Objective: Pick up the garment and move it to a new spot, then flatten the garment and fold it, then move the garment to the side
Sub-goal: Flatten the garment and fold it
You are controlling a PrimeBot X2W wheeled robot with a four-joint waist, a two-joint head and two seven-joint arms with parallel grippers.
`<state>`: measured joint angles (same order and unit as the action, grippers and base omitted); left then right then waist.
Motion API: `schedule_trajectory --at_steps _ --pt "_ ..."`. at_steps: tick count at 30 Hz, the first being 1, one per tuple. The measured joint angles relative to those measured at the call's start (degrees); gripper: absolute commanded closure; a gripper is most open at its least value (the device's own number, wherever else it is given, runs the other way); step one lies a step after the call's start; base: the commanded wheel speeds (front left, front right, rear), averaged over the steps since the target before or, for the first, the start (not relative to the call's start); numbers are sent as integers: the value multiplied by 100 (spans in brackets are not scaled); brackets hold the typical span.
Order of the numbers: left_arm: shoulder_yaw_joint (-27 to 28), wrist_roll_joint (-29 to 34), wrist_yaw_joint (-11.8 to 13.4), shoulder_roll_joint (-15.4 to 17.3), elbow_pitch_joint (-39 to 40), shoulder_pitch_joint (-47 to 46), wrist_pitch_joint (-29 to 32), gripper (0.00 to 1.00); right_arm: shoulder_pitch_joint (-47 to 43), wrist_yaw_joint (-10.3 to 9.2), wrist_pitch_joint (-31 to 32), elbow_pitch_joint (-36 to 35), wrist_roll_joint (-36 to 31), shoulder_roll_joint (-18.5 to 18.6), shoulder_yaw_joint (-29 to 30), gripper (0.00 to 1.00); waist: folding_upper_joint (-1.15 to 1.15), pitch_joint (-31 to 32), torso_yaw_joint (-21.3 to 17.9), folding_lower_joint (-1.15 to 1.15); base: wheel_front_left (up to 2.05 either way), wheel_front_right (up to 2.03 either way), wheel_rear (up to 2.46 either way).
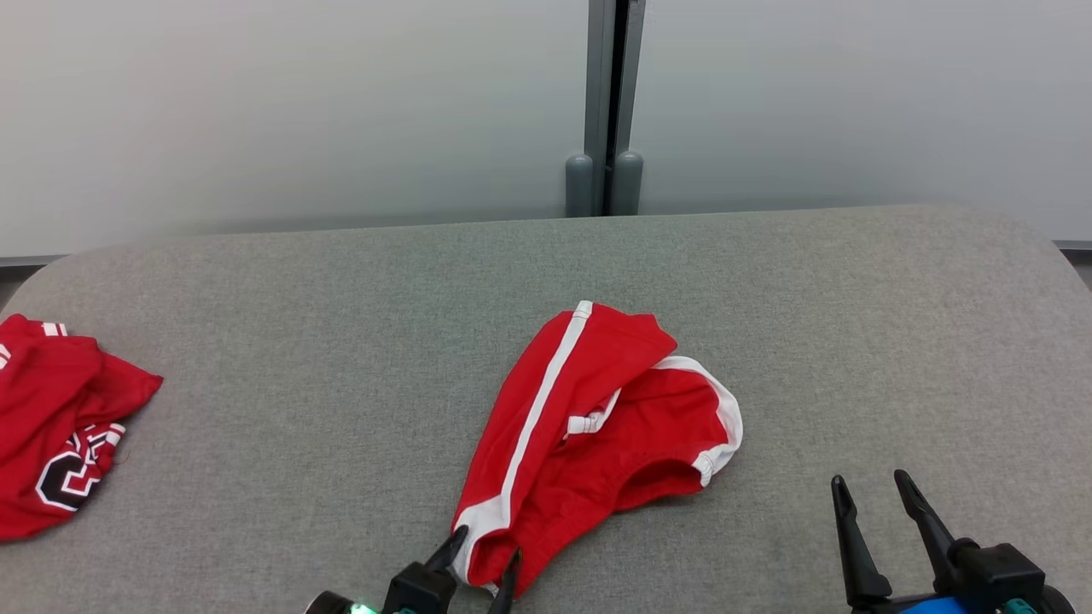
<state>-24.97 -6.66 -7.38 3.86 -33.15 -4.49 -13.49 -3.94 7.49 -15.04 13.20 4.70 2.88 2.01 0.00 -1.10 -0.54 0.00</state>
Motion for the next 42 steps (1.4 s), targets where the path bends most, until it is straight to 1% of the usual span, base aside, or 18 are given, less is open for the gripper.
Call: schedule_trajectory --at_steps 3,9,11,12,15,18,28,31,33,34,35,39,42 --pt "-180 -110 -1 56 -230 -31 45 0 16 0 0 10 1 0 -8 0 0 -25 -30 0 0 0 0" --pt "-268 -246 -1 130 -734 -317 62 0 50 0 0 41 2 -1 -58 0 0 -72 -106 0 0 0 0" --pt "-294 -274 -2 135 -912 -435 62 54 85 0 0 48 2 -1 -76 0 0 -91 -141 0 0 0 0" --pt "-291 -311 -2 136 -993 -512 57 100 90 0 0 51 3 -1 -77 0 0 -104 -156 0 0 0 0" --pt "-209 -392 -2 202 -1157 -788 20 100 111 0 0 57 18 -1 -53 0 0 -147 -209 0 0 0 0" --pt "-88 -439 -2 389 -1212 -1146 -33 100 143 0 0 49 23 -2 -19 0 0 -210 -259 0 0 0 0" --pt "425 -554 3 1352 -1373 -2478 -102 100 315 0 0 30 48 -3 57 0 2 -554 -514 0 0 0 0" --pt "579 -651 2 1536 -1513 -2810 -116 100 385 0 0 24 49 -3 75 0 1 -655 -597 1 0 0 0" --pt "626 -705 2 1590 -1673 -2956 -123 100 392 0 0 27 51 -2 68 0 1 -710 -640 0 0 0 0" --pt "642 -736 2 1604 -1781 -3006 -125 58 403 0 0 27 52 -3 60 0 1 -734 -657 0 0 0 0" --pt "642 -746 2 1622 -1900 -3046 -125 0 409 0 0 27 58 -3 52 0 2 -755 -668 1 0 0 0" --pt "682 -875 1 1552 -2131 -3093 -135 0 428 0 0 46 96 -3 55 0 2 -760 -657 0 0 0 0" --pt "760 -966 1 1454 -2014 -3025 -146 0 426 0 0 73 110 -2 56 0 2 -706 -575 0 0 0 0"
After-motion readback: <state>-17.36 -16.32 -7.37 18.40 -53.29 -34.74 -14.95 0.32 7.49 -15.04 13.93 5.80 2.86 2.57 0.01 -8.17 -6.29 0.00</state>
